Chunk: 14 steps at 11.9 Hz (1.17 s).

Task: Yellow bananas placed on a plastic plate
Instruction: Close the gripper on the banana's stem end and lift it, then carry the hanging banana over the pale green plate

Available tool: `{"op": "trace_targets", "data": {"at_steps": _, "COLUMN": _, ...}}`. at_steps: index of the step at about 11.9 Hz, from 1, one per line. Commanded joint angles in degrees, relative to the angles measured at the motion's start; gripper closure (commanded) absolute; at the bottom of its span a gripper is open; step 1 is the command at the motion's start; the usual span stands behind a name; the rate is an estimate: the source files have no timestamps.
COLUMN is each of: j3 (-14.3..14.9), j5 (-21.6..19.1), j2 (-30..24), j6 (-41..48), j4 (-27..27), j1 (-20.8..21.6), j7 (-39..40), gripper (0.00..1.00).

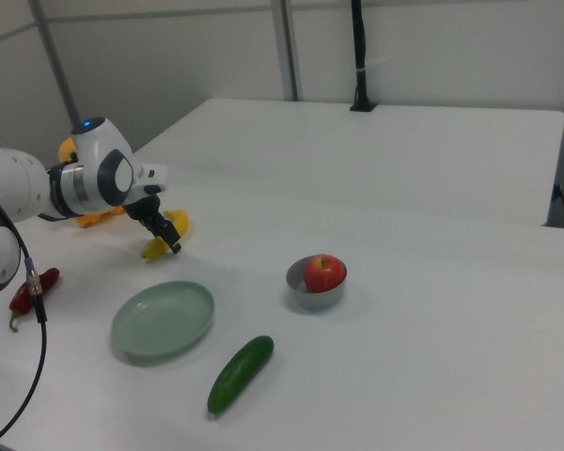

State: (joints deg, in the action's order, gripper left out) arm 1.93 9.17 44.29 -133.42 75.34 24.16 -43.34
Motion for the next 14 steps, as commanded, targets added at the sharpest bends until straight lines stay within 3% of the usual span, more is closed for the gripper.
{"op": "trace_targets", "data": {"at_steps": 1, "j3": 0.5, "j5": 1.6, "j2": 0.3, "j6": -0.3, "j4": -1.0, "j1": 0.4, "j7": -1.6, "gripper": 0.91}}
{"op": "trace_targets", "data": {"at_steps": 4, "j3": 0.5, "j5": 2.9, "j2": -0.8, "j6": 0.1, "j4": -0.7, "j1": 0.4, "j7": -2.5, "gripper": 0.92}}
{"op": "trace_targets", "data": {"at_steps": 7, "j3": -0.3, "j5": 6.6, "j2": -6.0, "j6": 0.2, "j4": 2.9, "j1": -2.3, "j7": -3.1, "gripper": 0.89}}
{"op": "trace_targets", "data": {"at_steps": 9, "j3": -0.6, "j5": 8.4, "j2": -12.6, "j6": 0.2, "j4": 10.7, "j1": -3.8, "j7": -0.9, "gripper": 0.9}}
{"op": "trace_targets", "data": {"at_steps": 11, "j3": -2.9, "j5": 7.8, "j2": -21.0, "j6": 0.9, "j4": 19.5, "j1": -6.0, "j7": 4.6, "gripper": 0.9}}
{"op": "trace_targets", "data": {"at_steps": 14, "j3": -3.0, "j5": 6.0, "j2": -31.7, "j6": 3.7, "j4": 30.7, "j1": -6.1, "j7": 9.8, "gripper": 0.9}}
